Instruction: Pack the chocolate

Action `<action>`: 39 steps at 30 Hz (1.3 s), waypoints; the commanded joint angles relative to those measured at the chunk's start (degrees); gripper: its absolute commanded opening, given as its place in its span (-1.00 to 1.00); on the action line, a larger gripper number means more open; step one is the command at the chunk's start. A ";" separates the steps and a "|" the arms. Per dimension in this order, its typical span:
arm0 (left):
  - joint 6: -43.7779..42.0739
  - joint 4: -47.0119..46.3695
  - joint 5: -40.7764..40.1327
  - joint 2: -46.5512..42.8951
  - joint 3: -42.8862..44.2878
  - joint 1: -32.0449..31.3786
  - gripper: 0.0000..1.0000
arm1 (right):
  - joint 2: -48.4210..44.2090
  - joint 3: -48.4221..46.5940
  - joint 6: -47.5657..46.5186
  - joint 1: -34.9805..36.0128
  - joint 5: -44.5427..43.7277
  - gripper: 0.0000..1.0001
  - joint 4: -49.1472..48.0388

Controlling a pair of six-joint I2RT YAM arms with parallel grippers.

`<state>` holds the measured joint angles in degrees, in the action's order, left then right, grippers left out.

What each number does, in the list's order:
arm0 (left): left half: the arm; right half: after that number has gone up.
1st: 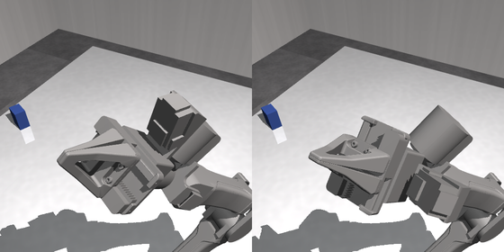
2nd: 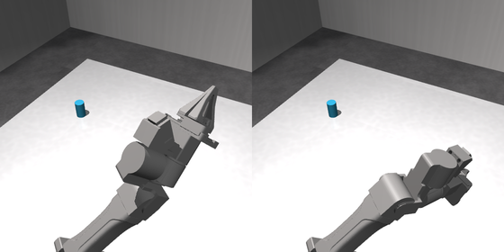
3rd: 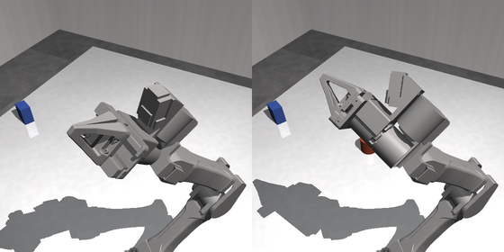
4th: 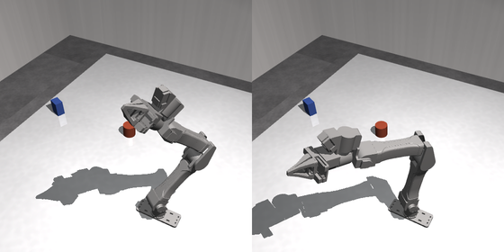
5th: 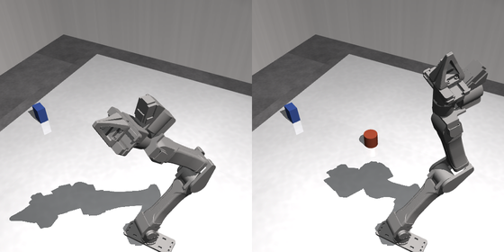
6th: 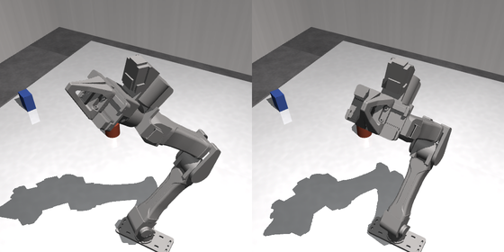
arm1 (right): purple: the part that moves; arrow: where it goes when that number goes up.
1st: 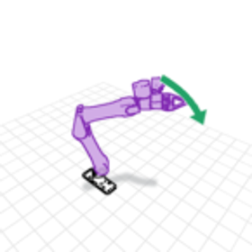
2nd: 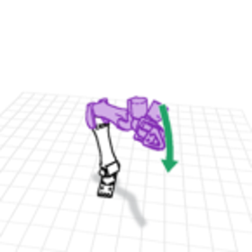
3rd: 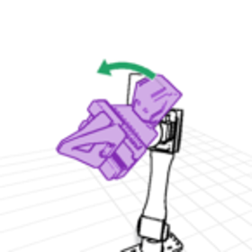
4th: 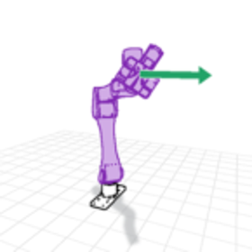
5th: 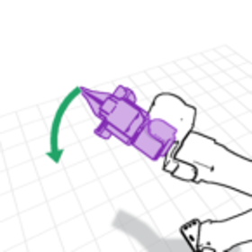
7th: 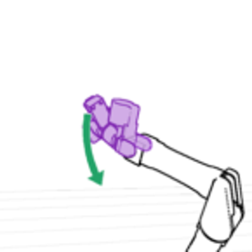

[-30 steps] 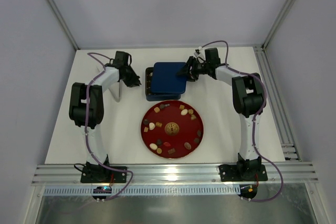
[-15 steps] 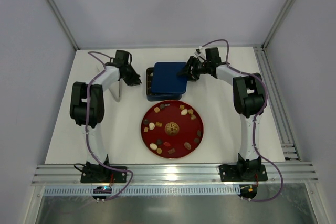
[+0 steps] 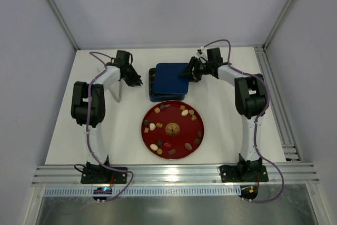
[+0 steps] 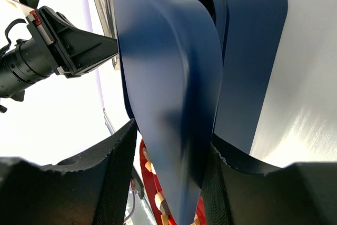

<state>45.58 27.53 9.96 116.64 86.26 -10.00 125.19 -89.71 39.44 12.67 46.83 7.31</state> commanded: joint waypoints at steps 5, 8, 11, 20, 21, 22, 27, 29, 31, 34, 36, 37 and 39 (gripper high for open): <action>-1.28 0.16 0.77 0.43 2.42 0.33 -0.68 | -4.77 1.03 -0.07 -0.98 -0.42 0.01 -1.07; -1.29 0.16 0.77 0.43 2.42 0.33 -0.68 | -5.39 1.21 0.02 -1.06 -0.25 0.02 -1.07; -1.37 0.16 0.85 0.43 2.42 0.33 -0.67 | -5.92 1.56 0.37 -1.06 0.10 0.01 -1.51; -1.37 0.16 1.21 0.43 2.25 0.33 -0.67 | -7.50 3.23 0.55 -1.85 -0.24 0.02 -1.78; -1.37 0.16 1.12 0.43 2.25 0.33 -0.66 | -7.59 3.23 0.11 -1.86 -0.42 0.02 -1.43; -1.37 0.16 1.21 0.43 2.33 0.33 -0.66 | -7.67 3.31 -0.06 -2.12 -0.68 0.02 -1.25; -1.20 0.07 1.73 0.61 2.60 0.33 -0.66 | -7.68 3.40 -1.03 -2.21 -1.48 0.02 0.16; -1.20 0.16 1.91 0.61 2.60 0.33 -0.66 | -7.41 3.23 -1.21 -2.21 -2.00 0.02 0.51; -1.28 0.16 1.91 0.52 2.60 0.33 -0.66 | -6.89 3.14 -1.82 -2.12 -2.79 0.01 1.12; -1.37 0.07 2.00 0.69 2.51 0.24 -0.66 | -6.45 2.79 -2.35 -2.21 -3.76 0.01 2.00; -1.37 0.07 2.35 0.87 2.60 0.16 -0.66 | -6.01 2.61 -2.61 -2.12 -4.11 0.00 2.53; -1.37 -0.02 2.35 1.04 2.77 0.24 -0.66 | -5.74 2.09 -3.05 -2.12 -4.64 -0.04 3.23; -1.55 -0.02 2.61 1.22 2.86 0.07 -0.66 | -5.22 1.47 -3.40 -1.94 -5.08 -0.08 3.85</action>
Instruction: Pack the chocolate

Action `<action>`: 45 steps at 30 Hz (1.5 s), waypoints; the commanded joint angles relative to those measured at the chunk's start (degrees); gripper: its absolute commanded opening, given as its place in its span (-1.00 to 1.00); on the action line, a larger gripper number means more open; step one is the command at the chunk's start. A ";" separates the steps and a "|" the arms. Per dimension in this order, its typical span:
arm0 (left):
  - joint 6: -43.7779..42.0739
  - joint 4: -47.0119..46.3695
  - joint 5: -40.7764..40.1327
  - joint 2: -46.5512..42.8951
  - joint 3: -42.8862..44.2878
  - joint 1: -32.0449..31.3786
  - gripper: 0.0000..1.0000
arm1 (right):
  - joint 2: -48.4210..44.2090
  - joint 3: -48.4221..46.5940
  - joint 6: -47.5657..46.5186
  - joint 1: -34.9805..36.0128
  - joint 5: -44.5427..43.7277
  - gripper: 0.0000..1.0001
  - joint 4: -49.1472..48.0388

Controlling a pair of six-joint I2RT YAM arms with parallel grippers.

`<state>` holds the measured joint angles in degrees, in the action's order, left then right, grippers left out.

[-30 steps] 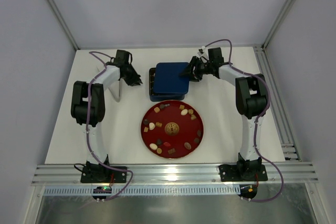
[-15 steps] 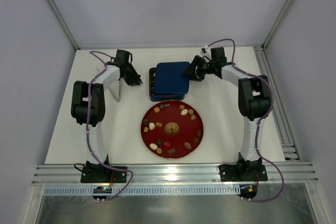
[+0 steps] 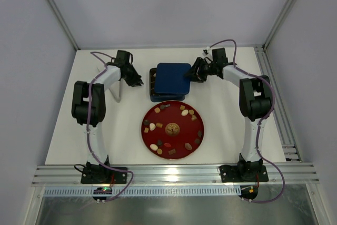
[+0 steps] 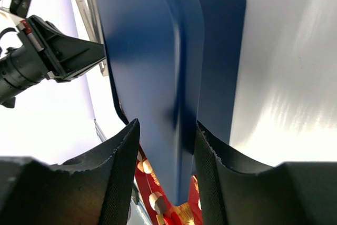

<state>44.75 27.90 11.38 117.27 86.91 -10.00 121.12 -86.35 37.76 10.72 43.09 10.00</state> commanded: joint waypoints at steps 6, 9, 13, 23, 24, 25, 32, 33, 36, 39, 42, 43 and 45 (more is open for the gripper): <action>-0.89 -0.48 1.98 1.73 3.35 -0.55 -0.64 | 0.08 -4.53 -4.01 0.44 -3.27 -0.17 4.32; -0.89 -0.57 2.33 2.26 4.05 -0.81 -0.65 | 0.96 -6.11 -4.97 0.62 -4.24 -0.20 6.16; -0.81 -0.48 2.69 2.96 5.02 -1.25 -0.65 | 1.66 -7.78 -5.94 0.88 -4.77 -0.25 7.75; -0.54 -0.48 3.13 4.37 6.60 -2.13 -0.65 | 4.39 -11.12 -7.79 1.76 -5.91 -0.26 10.83; -0.54 -0.48 3.04 4.45 6.69 -2.22 -0.65 | 4.56 -11.21 -7.96 1.93 -5.91 -0.26 10.74; -0.46 -0.57 3.12 4.63 6.69 -2.22 -0.65 | 4.56 -11.30 -7.96 1.85 -6.00 -0.26 10.92; -0.28 -0.57 3.48 5.33 7.48 -2.39 -0.64 | 6.50 -13.93 -9.63 2.37 -6.35 -0.26 13.11; -0.28 -0.48 3.56 5.42 7.65 -2.39 -0.65 | 6.50 -14.29 -9.72 2.55 -6.35 -0.26 13.46; -0.28 -0.48 3.65 5.68 7.92 -2.57 -0.64 | 6.85 -14.90 -10.24 2.64 -6.53 -0.26 13.90; -0.28 -0.48 3.83 6.12 8.53 -2.83 -0.64 | 7.11 -15.78 -11.21 3.16 -6.88 -0.26 14.96; -0.10 -0.39 3.83 6.56 9.06 -2.92 -0.65 | 7.46 -16.75 -12.18 3.60 -7.41 -0.26 16.01; -0.02 -0.39 3.92 6.65 9.06 -3.01 -0.64 | 7.46 -16.92 -12.62 3.69 -7.41 -0.26 16.28; -0.02 -0.39 4.00 6.74 9.41 -3.01 -0.65 | 7.64 -17.36 -12.88 3.87 -7.41 -0.26 16.63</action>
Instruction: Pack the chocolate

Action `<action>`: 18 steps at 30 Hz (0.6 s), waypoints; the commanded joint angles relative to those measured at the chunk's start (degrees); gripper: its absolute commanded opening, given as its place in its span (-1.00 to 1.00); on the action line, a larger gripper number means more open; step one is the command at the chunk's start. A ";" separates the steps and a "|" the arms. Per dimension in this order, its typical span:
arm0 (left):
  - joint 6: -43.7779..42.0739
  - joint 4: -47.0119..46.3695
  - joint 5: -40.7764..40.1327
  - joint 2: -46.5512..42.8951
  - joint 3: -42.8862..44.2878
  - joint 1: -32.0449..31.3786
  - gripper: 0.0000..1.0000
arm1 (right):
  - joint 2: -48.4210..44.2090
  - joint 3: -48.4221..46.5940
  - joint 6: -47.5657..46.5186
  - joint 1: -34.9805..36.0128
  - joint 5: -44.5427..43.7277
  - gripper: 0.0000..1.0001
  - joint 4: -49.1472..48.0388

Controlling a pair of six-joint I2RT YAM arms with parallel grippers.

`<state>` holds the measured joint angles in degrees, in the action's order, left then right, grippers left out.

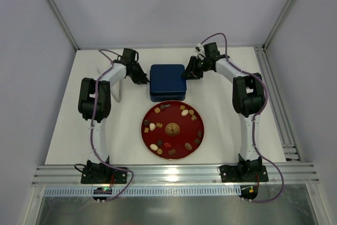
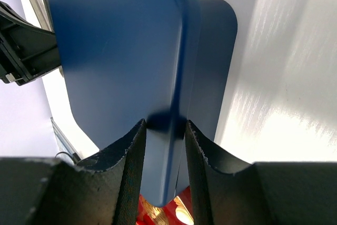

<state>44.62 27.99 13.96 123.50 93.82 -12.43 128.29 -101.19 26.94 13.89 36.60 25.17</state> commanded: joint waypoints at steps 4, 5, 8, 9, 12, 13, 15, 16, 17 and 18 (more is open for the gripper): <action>0.38 -0.39 1.51 0.77 2.77 -0.76 -0.64 | 1.00 -3.05 -2.94 1.31 -0.91 -0.26 2.08; 0.38 -0.48 1.60 0.69 2.94 -0.67 -0.64 | 1.17 -3.23 -3.12 1.58 -1.00 -0.26 2.60; 0.38 -0.39 1.51 0.69 2.95 -0.76 -0.65 | 1.53 -3.75 -3.73 1.93 -0.92 -0.26 3.30; 0.38 -0.39 1.51 0.69 2.86 -0.76 -0.65 | 1.61 -3.93 -4.00 2.28 -1.00 -0.26 3.57; 0.38 -0.39 1.43 0.51 2.60 -0.85 -0.66 | 1.44 -3.84 -4.70 2.63 -1.71 -0.26 4.27; 0.47 -0.39 1.51 0.34 2.60 -0.93 -0.66 | 1.18 -3.67 -4.88 2.98 -1.79 -0.27 4.28; 0.47 -0.39 1.43 0.25 2.42 -1.02 -0.67 | 0.74 -3.23 -5.14 3.16 -2.50 -0.27 4.36; 0.47 -0.39 1.43 -0.01 2.25 -1.11 -0.67 | 0.21 -3.05 -5.32 3.42 -2.93 -0.27 4.36; 0.47 -0.39 1.34 -0.19 2.16 -1.11 -0.67 | -0.05 -2.62 -5.49 3.60 -3.55 -0.27 4.45; 0.47 -0.39 1.16 -0.37 2.07 -1.20 -0.67 | -0.32 -2.61 -5.75 3.69 -3.81 -0.27 4.62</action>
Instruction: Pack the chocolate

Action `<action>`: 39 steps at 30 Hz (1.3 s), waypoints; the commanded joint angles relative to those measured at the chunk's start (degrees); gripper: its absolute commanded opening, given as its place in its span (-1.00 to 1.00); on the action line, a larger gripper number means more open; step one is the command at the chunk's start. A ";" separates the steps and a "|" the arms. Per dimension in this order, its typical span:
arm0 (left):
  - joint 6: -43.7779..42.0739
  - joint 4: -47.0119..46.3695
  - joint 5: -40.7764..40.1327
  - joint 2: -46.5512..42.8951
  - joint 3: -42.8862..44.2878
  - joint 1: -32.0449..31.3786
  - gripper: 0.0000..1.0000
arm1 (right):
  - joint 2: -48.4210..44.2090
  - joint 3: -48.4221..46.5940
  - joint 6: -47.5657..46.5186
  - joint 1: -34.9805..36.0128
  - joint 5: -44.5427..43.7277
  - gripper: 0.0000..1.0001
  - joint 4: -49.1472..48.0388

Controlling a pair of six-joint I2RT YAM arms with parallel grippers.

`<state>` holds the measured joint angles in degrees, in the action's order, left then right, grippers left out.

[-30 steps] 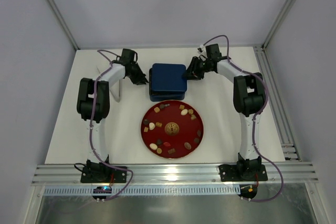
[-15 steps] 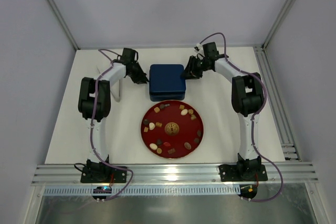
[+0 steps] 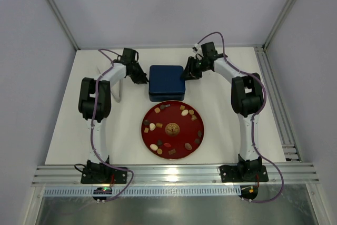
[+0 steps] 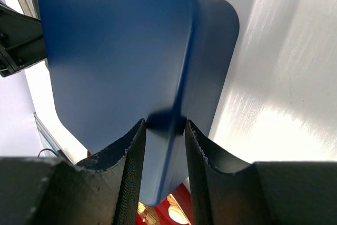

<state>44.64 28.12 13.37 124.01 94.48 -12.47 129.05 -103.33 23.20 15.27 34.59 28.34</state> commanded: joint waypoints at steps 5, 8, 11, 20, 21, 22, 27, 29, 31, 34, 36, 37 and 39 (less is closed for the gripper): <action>0.53 -0.52 1.67 -1.75 0.62 -1.33 -0.67 | -2.93 0.06 -3.25 3.10 -3.91 -0.26 2.51; 0.71 -0.61 1.23 -2.28 0.01 -1.42 -0.68 | -3.72 0.32 -4.04 3.89 -5.23 -0.26 3.13; 1.15 -0.87 1.22 -2.45 -0.34 -1.59 -0.71 | -4.95 1.46 -4.30 4.59 -6.20 -0.26 3.21; 1.76 -1.14 0.17 -3.59 -1.92 -1.86 -0.75 | -7.68 4.45 -5.53 5.56 -8.48 -0.27 3.21; 1.76 -1.22 0.17 -3.77 -2.01 -1.86 -0.75 | -7.85 4.54 -5.71 5.74 -9.01 -0.27 3.30; 1.85 -1.22 0.00 -4.03 -2.28 -1.86 -0.76 | -8.20 4.54 -5.97 6.00 -9.36 -0.26 3.65; 1.94 -1.40 -0.53 -4.56 -2.81 -1.86 -0.77 | -9.79 5.68 -6.76 6.27 -11.56 -0.25 3.57; 2.03 -1.31 -0.53 -4.65 -2.81 -1.77 -0.78 | -10.57 5.94 -6.94 6.44 -12.09 -0.25 3.74; 2.29 -1.23 -0.53 -4.74 -2.81 -1.86 -0.78 | -10.93 6.03 -7.29 6.53 -12.35 -0.25 3.74; 2.47 -1.31 -0.62 -4.74 -2.89 -1.77 -0.81 | -11.37 6.04 -7.90 6.71 -12.35 -0.25 4.09; 2.55 -1.40 -0.62 -4.91 -3.07 -1.86 -0.82 | -12.07 6.47 -8.26 6.97 -12.70 -0.19 4.09; 2.64 -1.49 -0.80 -5.09 -3.24 -1.86 -0.83 | -12.42 6.82 -8.78 7.14 -13.23 -0.18 4.09; 2.73 -1.49 -0.97 -5.09 -3.33 -1.77 -0.83 | -13.30 7.26 -9.05 7.50 -13.41 -0.17 3.74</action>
<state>46.37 27.86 11.35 122.83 91.53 -13.30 120.29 -96.51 15.77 21.39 21.67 32.03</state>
